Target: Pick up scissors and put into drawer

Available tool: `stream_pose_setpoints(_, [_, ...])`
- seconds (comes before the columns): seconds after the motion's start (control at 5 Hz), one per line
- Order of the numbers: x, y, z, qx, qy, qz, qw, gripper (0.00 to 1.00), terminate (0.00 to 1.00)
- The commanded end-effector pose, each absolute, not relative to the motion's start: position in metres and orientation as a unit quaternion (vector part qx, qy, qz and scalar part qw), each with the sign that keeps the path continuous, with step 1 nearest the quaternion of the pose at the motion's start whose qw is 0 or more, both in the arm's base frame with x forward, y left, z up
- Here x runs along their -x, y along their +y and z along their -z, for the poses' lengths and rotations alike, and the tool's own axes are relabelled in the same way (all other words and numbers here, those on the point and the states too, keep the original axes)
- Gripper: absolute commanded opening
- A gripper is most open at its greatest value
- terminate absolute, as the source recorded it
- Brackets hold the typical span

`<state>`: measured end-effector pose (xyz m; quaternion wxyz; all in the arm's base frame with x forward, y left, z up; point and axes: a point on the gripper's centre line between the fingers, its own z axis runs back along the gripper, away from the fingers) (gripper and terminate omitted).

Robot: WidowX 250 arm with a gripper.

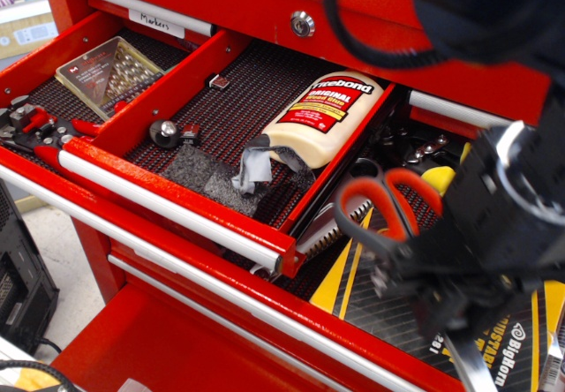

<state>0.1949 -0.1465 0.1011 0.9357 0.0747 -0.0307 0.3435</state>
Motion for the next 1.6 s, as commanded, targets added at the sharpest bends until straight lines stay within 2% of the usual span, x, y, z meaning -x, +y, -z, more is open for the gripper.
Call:
stream_pose_setpoints(0.0, [-0.216,-0.077,-0.150,-0.120,-0.058,-0.268,0.954,0.00,0.00])
stream_pose_setpoints(0.2, [-0.226,-0.033,-0.158,-0.139,-0.081,-0.259,0.952,0.00,0.00])
stream_pose_setpoints(0.4, [-0.243,0.001,-0.161,-0.136,-0.080,-0.287,0.945,0.00,0.00])
stream_pose_setpoints(0.6, [-0.261,0.014,-0.159,-0.118,-0.057,-0.350,0.927,0.00,0.00])
stream_pose_setpoints(0.8, [-0.275,0.014,-0.145,-0.118,-0.065,-0.396,0.908,0.00,0.00])
stream_pose_setpoints(1.0, [-0.277,0.021,-0.126,-0.072,-0.094,-0.365,0.923,1.00,0.00])
stream_pose_setpoints(1.2, [-0.265,0.022,-0.105,0.039,-0.113,-0.253,0.960,1.00,0.00])
stream_pose_setpoints(1.4, [-0.265,0.022,-0.105,0.039,-0.113,-0.253,0.960,1.00,0.00])
